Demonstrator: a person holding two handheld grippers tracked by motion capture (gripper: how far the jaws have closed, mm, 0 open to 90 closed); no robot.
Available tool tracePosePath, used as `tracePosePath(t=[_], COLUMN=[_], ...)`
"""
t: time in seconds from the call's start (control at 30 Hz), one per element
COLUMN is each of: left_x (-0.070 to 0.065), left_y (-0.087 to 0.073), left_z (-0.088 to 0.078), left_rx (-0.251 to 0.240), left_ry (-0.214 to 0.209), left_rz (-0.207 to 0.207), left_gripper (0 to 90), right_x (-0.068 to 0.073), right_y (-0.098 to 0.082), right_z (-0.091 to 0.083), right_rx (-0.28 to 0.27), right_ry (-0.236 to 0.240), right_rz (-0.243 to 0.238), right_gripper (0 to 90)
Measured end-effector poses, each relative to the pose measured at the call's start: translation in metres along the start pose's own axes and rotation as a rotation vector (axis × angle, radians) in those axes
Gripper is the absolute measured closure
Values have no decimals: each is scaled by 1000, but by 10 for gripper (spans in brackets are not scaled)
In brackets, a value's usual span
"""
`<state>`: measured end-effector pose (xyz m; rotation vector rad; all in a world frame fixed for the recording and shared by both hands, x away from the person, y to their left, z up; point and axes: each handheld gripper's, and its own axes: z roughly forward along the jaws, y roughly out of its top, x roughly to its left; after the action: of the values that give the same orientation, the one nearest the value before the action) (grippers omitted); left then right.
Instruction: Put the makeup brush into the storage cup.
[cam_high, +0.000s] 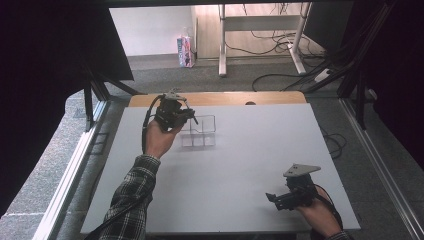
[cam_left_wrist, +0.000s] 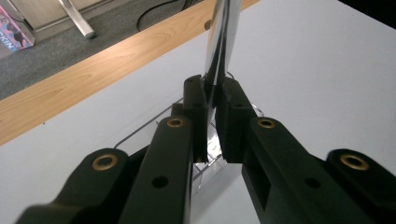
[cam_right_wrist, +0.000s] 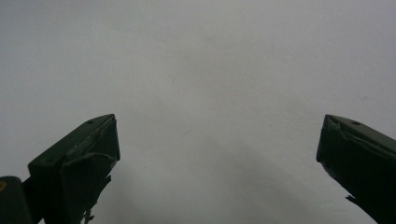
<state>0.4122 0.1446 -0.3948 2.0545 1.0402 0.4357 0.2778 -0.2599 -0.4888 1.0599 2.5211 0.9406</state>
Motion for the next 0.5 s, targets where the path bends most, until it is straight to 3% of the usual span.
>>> tracePosePath(t=[0.5], left_x=[3], left_y=[-4], left_z=[18], left_rx=[29], left_ry=[12], left_rz=[-6], left_gripper=[838], right_x=[0], right_y=[0], right_z=[1], right_rx=[6], right_ry=[4], right_rz=[-10], right_gripper=[0])
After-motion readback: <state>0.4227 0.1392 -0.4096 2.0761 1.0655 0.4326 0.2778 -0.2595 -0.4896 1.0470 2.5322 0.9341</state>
